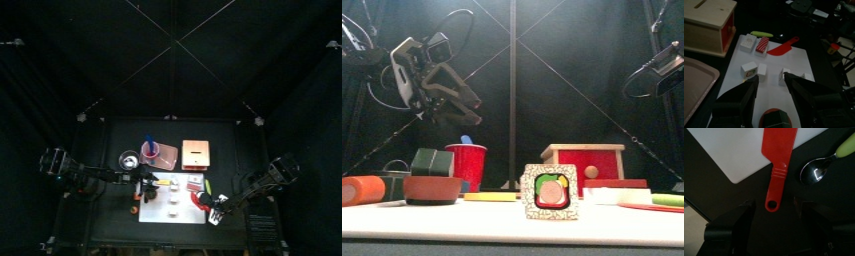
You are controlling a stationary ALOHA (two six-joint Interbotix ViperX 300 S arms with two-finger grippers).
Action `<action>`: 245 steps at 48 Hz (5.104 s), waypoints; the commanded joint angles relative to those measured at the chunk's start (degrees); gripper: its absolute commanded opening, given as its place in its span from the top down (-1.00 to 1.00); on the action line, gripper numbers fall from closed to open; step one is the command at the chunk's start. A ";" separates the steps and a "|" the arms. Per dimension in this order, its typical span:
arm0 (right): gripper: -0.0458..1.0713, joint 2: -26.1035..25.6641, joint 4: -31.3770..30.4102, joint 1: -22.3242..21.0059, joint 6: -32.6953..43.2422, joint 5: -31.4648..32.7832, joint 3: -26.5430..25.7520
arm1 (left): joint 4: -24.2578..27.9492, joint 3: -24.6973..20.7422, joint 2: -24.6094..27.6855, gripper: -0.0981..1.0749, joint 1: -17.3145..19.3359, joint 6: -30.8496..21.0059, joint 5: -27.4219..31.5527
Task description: Place the knife back into the cup
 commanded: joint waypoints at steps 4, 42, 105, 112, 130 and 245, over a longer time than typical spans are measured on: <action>-0.76 -0.79 -3.69 0.44 4.39 -0.53 -2.29 | -0.09 -0.79 -0.18 -0.58 -0.09 0.00 -0.53; -0.74 7.12 -11.07 4.83 18.98 -3.43 -2.37 | -0.09 -0.53 -0.09 -0.58 -0.09 0.26 -0.53; -0.01 -6.50 -35.60 -8.96 16.26 12.22 -14.24 | 4.92 6.68 -9.14 -0.58 -4.57 0.26 -0.53; -0.01 -6.94 -34.01 -14.15 6.15 12.22 -17.31 | 4.83 7.29 -9.23 -0.58 -4.66 0.18 -0.53; -0.01 -2.55 -27.25 -28.30 -21.18 18.19 -30.41 | 4.83 7.47 -9.14 -0.58 -4.66 0.26 -0.53; -0.03 33.31 -27.69 -43.07 -79.80 44.38 -83.14 | 4.75 8.17 -9.14 -0.58 -3.87 0.26 -0.44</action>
